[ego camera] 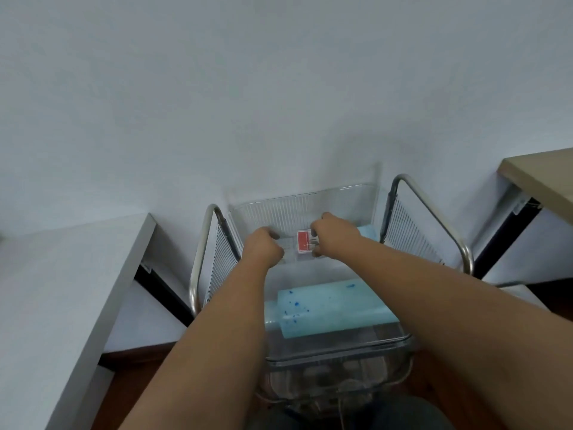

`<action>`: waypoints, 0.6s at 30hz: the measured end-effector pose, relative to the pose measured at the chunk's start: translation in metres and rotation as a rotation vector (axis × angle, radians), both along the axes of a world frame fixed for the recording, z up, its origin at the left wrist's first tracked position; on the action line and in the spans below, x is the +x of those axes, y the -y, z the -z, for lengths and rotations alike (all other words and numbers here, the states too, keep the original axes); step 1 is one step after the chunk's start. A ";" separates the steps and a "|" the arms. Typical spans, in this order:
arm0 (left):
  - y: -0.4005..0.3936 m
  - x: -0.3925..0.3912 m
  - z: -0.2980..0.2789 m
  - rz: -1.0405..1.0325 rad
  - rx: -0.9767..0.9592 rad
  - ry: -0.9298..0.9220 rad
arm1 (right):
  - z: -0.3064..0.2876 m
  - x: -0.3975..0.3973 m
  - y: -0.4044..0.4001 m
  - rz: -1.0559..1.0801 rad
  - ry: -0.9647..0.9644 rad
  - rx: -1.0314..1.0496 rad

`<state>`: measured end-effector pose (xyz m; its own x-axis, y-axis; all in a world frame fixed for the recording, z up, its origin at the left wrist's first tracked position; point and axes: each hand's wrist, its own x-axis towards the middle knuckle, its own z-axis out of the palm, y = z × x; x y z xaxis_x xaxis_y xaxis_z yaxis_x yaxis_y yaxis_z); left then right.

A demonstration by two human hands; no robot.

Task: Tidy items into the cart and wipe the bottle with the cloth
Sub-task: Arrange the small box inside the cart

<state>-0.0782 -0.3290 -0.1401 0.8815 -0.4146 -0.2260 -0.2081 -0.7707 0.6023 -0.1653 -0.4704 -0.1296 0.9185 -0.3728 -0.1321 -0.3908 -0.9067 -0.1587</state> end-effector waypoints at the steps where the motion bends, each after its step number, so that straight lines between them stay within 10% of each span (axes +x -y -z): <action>1: -0.001 0.000 0.000 0.022 0.007 -0.011 | 0.000 0.000 0.000 -0.011 -0.003 -0.016; 18: 0.002 -0.023 -0.035 0.268 0.261 0.228 | -0.021 -0.003 0.004 0.046 0.097 0.107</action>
<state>-0.1014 -0.3305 -0.1053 0.7898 -0.5904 -0.1661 -0.5265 -0.7916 0.3100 -0.1680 -0.4747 -0.1082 0.9112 -0.4031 -0.0846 -0.4094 -0.8640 -0.2931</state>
